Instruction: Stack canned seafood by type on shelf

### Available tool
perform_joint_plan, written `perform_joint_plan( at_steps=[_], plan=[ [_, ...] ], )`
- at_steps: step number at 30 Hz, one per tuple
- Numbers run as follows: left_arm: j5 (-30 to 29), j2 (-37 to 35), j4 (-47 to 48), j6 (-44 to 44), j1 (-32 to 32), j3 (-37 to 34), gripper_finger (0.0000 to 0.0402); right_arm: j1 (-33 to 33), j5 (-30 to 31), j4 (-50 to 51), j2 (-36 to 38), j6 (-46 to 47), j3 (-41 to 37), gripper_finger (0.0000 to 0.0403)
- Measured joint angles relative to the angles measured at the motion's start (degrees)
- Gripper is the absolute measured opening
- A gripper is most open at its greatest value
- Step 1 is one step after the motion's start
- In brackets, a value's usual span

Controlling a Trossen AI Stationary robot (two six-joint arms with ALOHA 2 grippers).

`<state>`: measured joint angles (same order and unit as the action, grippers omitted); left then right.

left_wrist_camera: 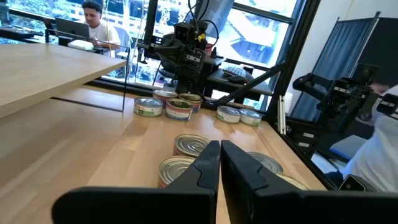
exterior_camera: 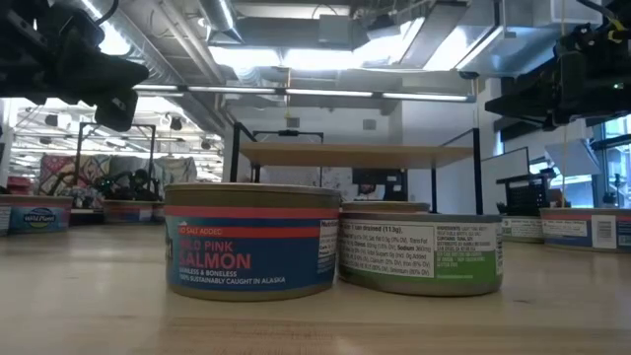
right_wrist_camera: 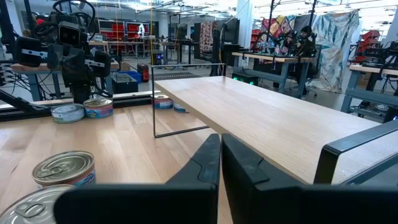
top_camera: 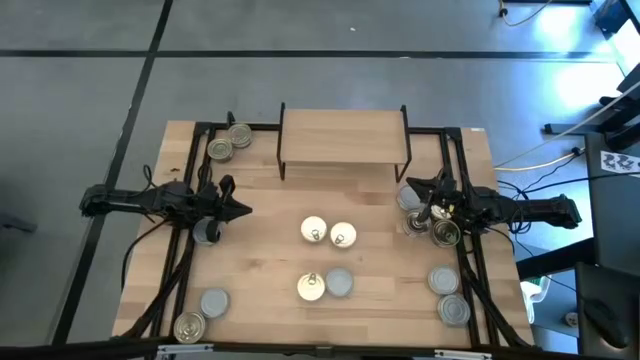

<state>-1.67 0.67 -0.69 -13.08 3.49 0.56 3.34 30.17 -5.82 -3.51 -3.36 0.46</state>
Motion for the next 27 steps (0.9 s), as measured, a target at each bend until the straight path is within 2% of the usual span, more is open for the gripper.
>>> perform_joint_plan(
  at_steps=[6, 13, 21, 27],
  plan=[
    [-1.6, 0.0, -0.2, 1.0, 0.0, 0.0, 0.0010, 0.0, 0.0, 0.0, 0.0, 0.0, 0.0, 0.0017],
    [-8.6, 0.0, -4.4, 2.1, 0.0, 0.0, 0.0010, 0.0, 0.0, -0.1, 0.0, 0.0, 0.0, 0.0017],
    [-9.0, 0.0, -12.7, 7.2, 0.0, 0.0, 0.0010, 0.0, 0.0, -0.2, 0.0, 0.0, 0.0, 0.0017],
    [-9.4, 0.0, -13.4, 8.6, -0.1, 0.0, 0.0010, 0.0, -2.8, -0.5, 0.0, 0.4, 0.0, 0.0017]
  ],
)
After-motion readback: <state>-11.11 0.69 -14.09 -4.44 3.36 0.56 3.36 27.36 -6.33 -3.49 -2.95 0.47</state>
